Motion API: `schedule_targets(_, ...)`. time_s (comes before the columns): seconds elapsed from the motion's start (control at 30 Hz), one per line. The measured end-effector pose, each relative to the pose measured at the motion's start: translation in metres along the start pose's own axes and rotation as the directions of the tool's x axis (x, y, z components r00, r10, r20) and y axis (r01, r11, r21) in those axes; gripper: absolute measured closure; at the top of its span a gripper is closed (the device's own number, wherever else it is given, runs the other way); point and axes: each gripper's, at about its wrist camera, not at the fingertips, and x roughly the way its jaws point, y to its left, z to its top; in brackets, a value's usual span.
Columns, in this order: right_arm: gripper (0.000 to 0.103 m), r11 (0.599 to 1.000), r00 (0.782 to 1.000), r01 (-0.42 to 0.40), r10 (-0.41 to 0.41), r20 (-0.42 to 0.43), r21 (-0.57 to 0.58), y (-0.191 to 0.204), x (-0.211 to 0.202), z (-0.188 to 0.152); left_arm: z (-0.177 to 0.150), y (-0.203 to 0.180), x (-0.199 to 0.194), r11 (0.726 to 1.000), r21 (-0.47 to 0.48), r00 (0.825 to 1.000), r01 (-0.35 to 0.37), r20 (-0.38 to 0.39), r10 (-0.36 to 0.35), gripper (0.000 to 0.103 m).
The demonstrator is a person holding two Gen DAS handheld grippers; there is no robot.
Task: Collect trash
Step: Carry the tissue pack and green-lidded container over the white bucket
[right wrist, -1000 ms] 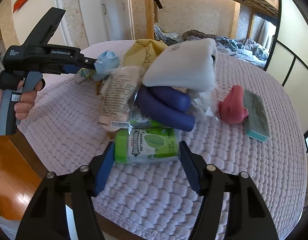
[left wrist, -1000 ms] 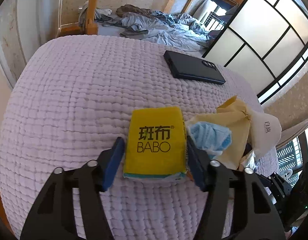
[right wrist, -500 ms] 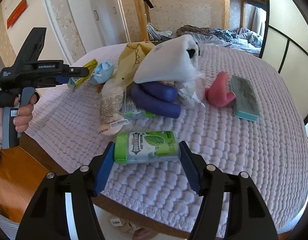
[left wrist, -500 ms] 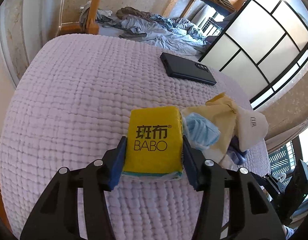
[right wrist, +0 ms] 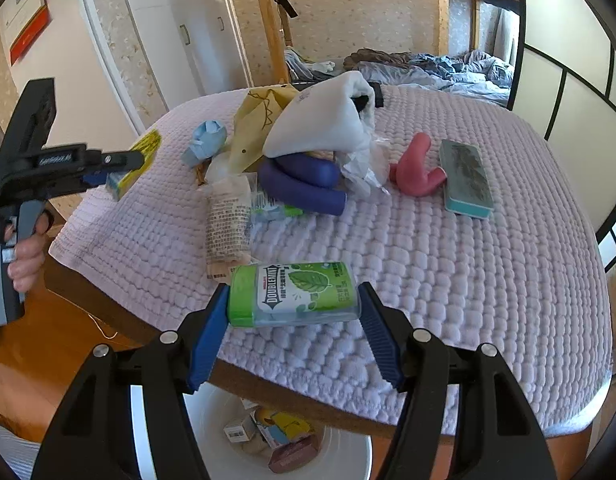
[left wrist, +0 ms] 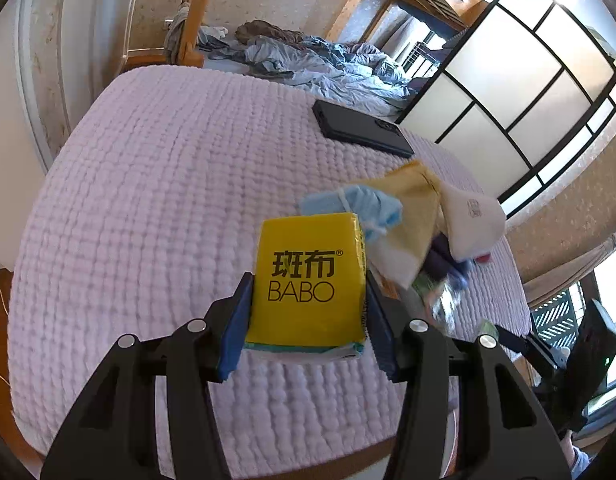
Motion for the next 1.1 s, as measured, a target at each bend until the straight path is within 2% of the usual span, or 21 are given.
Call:
schedule_targets(0.67, 0.040, 1.000, 1.000, -0.012, 0.012, -0.004, 0.025, 0.017, -0.046, -0.039, -0.065, -0.057, -0.008, 0.987, 0.150, 0.997, -0.049, -0.051, 0.057, 0.049)
schedule_targets(0.83, 0.040, 0.999, 1.000, -0.014, 0.014, -0.008, 0.032, 0.019, -0.055, -0.044, -0.081, -0.074, -0.009, 0.972, 0.219, 0.993, -0.088, -0.052, 0.101, 0.049)
schedule_targets(1.1, 0.040, 0.999, 1.000, -0.019, 0.020, -0.007, 0.046, 0.023, -0.070, -0.054, -0.100, -0.093, -0.012, 0.950, 0.295, 0.990, -0.102, -0.065, 0.126, 0.049)
